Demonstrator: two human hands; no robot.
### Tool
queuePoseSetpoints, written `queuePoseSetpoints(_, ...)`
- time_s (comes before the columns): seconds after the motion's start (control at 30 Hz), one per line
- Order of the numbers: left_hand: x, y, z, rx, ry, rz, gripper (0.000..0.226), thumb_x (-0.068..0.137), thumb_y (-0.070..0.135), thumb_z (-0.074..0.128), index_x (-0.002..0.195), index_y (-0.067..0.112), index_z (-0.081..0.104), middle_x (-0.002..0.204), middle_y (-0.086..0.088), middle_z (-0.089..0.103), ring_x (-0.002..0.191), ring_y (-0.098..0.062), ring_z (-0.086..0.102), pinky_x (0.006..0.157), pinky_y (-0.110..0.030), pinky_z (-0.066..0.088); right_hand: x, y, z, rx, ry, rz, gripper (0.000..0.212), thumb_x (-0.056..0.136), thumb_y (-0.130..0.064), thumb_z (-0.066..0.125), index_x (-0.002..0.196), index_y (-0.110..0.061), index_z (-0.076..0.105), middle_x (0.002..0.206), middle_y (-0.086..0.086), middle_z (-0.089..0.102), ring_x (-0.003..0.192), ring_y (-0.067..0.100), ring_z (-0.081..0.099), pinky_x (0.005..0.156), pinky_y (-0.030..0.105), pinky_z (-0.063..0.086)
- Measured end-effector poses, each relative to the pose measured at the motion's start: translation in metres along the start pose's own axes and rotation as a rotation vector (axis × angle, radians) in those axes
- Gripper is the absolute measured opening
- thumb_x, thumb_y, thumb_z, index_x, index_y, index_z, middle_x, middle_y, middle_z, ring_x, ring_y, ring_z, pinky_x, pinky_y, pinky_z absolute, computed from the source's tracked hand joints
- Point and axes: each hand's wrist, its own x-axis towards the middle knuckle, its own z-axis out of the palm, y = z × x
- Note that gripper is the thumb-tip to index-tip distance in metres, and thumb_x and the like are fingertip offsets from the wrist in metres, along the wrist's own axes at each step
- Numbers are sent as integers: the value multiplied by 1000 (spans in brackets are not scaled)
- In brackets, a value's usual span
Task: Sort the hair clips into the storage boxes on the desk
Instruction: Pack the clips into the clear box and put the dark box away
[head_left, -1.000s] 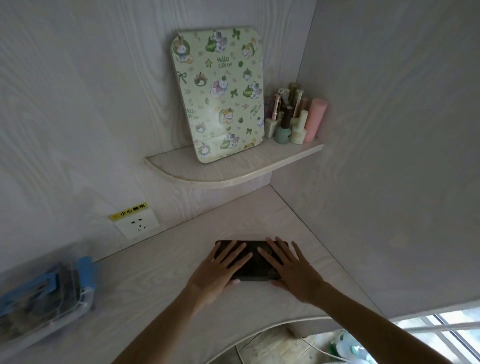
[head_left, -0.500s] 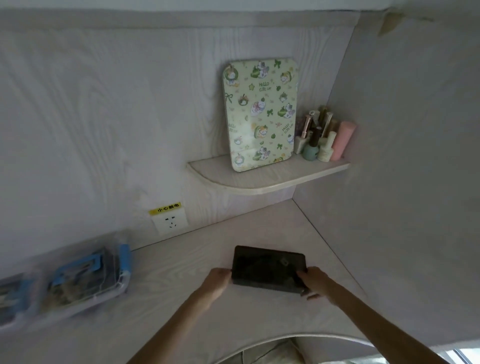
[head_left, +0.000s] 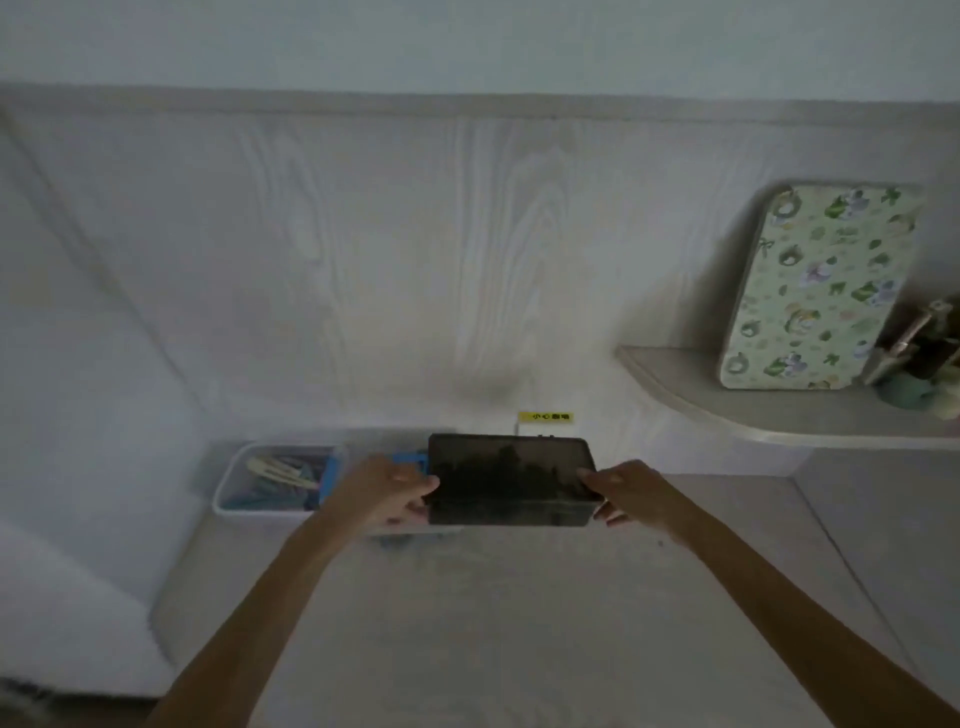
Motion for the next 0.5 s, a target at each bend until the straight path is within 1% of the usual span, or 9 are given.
queuePoseSetpoints(0.07,-4,-9,-35,-76,89,-25,14,91,12,56,90,0,63,93,-16,66,82,-25,65,81,-33,51,12,-32,27,-16,-10,-64,29,92,-31,55,87,-3,64,72,8,65,64,17,64,62,21,54)
queuePoseSetpoints(0.1,-3,-17,-51,-62,141,-15,15,91,13,57,82,3,62,90,-16,67,89,-28,66,82,-36,52,20,-47,42,-30,-18,-92,30,91,-31,55,85,-3,63,72,10,66,63,18,63,62,22,54)
queuePoseSetpoints(0.17,7,-32,-67,-24,236,3,17,90,20,59,77,10,62,95,-18,70,96,-32,67,85,-42,54,34,-66,64,-64,-18,-128,40,91,-35,54,86,4,65,82,18,68,66,24,64,67,29,55)
queuePoseSetpoints(0.23,16,-50,-79,-63,300,-7,18,90,20,59,72,16,60,103,-20,69,98,-35,66,88,-47,53,47,-82,88,-118,-13,-141,50,91,-37,52,91,11,66,89,23,70,73,28,66,77,37,56)
queuePoseSetpoints(0.3,30,-66,-84,-145,314,-43,19,91,17,58,72,17,57,108,-22,67,101,-36,65,90,-47,52,55,-89,104,-158,-4,-141,51,91,-38,51,93,10,67,87,21,70,77,29,67,84,39,56)
queuePoseSetpoints(0.37,43,-76,-86,-277,307,-72,17,90,14,59,73,14,56,112,-22,64,104,-36,63,89,-44,51,63,-89,114,-200,9,-131,49,92,-40,49,87,6,66,85,18,69,83,30,69,86,39,55)
queuePoseSetpoints(0.43,52,-81,-90,-347,312,-87,18,91,12,58,73,12,55,103,-18,65,106,-35,61,85,-41,49,70,-88,120,-247,-6,-122,47,93,-41,46,85,1,64,91,18,71,89,30,69,86,38,55)
queuePoseSetpoints(0.5,57,-83,-92,-335,316,-60,19,91,16,57,72,16,56,87,-11,64,101,-31,63,87,-42,50,71,-85,120,-260,-41,-118,48,94,-40,46,96,5,64,99,19,70,90,29,69,83,35,53)
